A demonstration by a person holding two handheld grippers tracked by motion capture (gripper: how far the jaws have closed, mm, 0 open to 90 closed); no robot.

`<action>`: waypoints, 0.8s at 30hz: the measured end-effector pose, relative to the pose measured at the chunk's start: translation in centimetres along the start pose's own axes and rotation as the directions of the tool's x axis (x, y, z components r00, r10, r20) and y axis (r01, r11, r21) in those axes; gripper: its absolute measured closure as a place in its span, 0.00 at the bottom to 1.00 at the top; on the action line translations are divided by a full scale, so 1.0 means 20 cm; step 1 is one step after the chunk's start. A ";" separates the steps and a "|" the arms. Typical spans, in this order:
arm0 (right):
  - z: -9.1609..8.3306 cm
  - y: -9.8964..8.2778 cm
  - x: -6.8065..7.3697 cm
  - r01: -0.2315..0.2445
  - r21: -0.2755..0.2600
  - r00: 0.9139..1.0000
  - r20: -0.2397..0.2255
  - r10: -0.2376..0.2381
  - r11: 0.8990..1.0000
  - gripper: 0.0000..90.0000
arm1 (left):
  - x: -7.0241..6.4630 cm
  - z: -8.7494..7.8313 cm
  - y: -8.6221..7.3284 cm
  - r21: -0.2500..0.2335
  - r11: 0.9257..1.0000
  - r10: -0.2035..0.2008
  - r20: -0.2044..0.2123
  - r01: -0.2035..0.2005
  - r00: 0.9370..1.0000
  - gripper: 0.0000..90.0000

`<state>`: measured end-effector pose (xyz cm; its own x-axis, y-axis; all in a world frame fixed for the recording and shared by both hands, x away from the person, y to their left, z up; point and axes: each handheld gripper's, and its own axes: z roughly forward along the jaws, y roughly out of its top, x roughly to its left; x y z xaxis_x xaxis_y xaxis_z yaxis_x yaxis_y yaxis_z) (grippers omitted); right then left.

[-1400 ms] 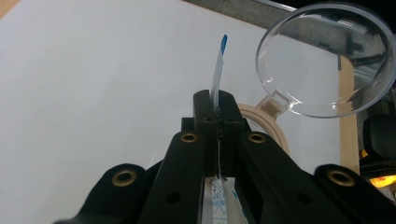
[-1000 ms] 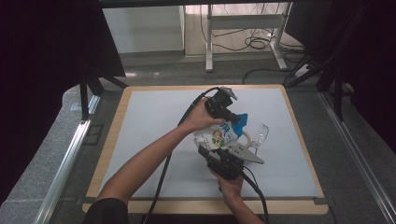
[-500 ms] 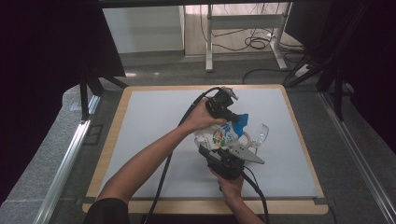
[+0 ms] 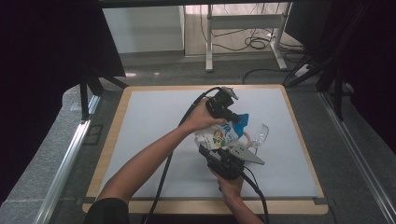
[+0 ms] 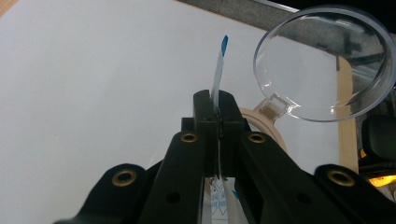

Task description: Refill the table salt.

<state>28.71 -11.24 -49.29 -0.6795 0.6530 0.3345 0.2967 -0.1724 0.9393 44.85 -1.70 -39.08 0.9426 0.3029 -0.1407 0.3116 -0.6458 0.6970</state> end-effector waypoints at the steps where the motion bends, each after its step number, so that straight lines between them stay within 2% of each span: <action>1: 0.00 0.00 0.00 0.006 -0.002 1.000 0.003 -0.006 1.000 0.66 | 0.00 0.00 0.00 0.000 1.000 0.000 0.000 0.000 1.000 1.00; 24: 0.00 0.00 0.00 0.004 0.000 1.000 -0.008 -0.004 1.000 0.67 | 0.00 0.00 -0.01 0.003 1.000 -0.001 -0.008 0.001 1.000 1.00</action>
<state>28.69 -11.25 -49.26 -0.6860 0.6478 0.3312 0.2937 -0.1699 0.9407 44.79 -1.58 -39.09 0.9415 0.3085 -0.1358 0.3125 -0.6478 0.6948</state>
